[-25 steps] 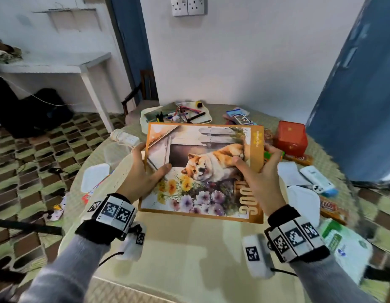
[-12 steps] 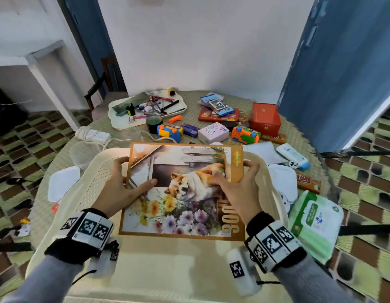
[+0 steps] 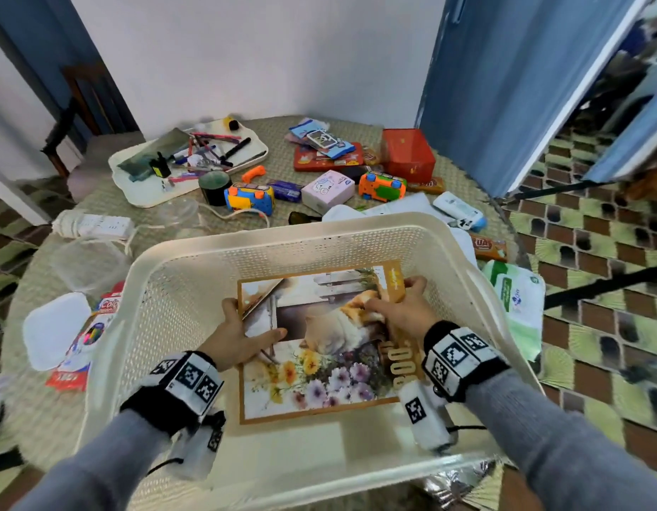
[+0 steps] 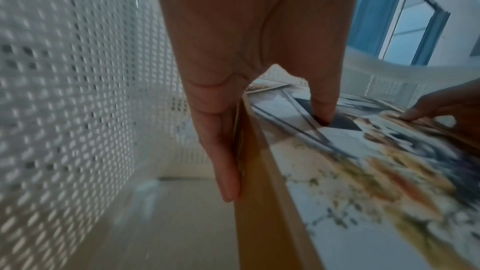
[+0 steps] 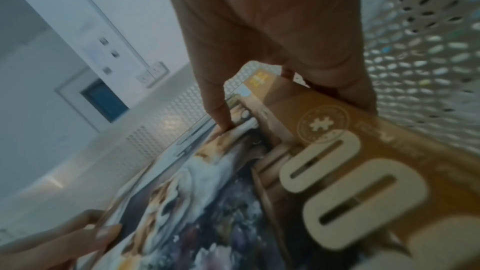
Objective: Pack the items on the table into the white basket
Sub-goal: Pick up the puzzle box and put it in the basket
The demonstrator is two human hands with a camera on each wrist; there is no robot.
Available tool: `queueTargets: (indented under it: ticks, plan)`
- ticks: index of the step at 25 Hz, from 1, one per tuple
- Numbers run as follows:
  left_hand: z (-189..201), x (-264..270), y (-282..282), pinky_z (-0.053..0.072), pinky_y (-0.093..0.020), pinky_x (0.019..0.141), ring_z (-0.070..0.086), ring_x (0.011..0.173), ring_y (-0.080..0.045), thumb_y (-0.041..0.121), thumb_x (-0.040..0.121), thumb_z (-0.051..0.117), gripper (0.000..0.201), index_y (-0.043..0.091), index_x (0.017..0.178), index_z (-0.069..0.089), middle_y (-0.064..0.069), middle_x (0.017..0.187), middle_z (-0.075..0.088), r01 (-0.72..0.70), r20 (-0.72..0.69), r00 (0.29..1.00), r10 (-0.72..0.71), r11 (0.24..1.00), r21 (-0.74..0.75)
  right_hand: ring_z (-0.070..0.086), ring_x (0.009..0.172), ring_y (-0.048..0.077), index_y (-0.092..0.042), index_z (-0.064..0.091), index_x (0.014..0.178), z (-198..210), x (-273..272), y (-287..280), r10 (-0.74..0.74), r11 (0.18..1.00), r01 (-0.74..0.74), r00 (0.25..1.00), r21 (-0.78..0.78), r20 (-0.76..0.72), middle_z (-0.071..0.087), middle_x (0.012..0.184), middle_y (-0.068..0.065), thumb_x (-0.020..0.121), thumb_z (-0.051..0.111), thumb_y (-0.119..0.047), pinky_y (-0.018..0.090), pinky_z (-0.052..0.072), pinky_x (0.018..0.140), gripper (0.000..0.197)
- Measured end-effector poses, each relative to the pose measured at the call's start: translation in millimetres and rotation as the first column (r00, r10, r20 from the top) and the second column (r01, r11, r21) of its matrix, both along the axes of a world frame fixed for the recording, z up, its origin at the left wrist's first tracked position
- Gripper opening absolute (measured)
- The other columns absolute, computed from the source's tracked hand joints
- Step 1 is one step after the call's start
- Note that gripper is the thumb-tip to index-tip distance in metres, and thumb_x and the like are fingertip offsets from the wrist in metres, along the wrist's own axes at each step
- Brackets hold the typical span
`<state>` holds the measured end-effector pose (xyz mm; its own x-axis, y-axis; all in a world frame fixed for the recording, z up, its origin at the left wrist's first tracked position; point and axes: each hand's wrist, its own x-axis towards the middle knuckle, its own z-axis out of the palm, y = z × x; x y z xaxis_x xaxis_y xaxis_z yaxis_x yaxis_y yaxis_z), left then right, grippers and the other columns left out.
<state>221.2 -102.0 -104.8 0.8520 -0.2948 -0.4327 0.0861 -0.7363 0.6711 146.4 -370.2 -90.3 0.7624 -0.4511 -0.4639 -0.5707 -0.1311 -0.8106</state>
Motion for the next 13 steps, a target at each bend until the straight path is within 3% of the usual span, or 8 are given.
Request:
queueTargets:
  ticks: [4, 10, 13]
  plan:
    - [-29, 1, -11, 0.041, -0.028, 0.077, 0.053, 0.097, -0.022, 0.042, 0.077, 0.074, 0.080, 0.006, 0.123, 0.019, -0.007, 0.111, 0.047, 0.015, -0.031, 0.999, -0.015, 1.000, 0.023, 0.051, 0.100, 0.021, -0.007, 0.024, 0.135, -26, 0, -5, -0.026, 1.000, 0.025, 0.999, -0.019, -0.029, 0.055, 0.115, 0.009, 0.079, 0.075, -0.014, 0.026, 0.038, 0.088, 0.076]
    - [-52, 0, -25, 0.037, -0.027, 0.070, 0.055, 0.099, -0.025, 0.038, 0.078, 0.074, 0.080, 0.000, 0.126, 0.022, -0.007, 0.106, 0.047, 0.038, -0.036, 0.999, -0.036, 0.998, 0.051, 0.049, 0.098, 0.018, -0.001, 0.031, 0.136, -55, -2, -13, -0.038, 0.994, 0.034, 0.999, -0.108, -0.039, 0.055, 0.122, 0.015, 0.077, 0.075, -0.007, 0.020, 0.037, 0.083, 0.073]
    - [-60, 5, -25, 0.044, -0.030, 0.073, 0.056, 0.107, -0.030, 0.039, 0.078, 0.075, 0.081, 0.001, 0.128, 0.023, -0.008, 0.109, 0.047, 0.037, -0.080, 0.996, -0.031, 0.997, 0.072, 0.053, 0.109, 0.024, -0.003, 0.029, 0.138, -64, 2, -16, 0.013, 0.989, -0.023, 0.998, -0.149, -0.062, 0.053, 0.117, 0.008, 0.073, 0.080, -0.009, 0.020, 0.037, 0.086, 0.083]
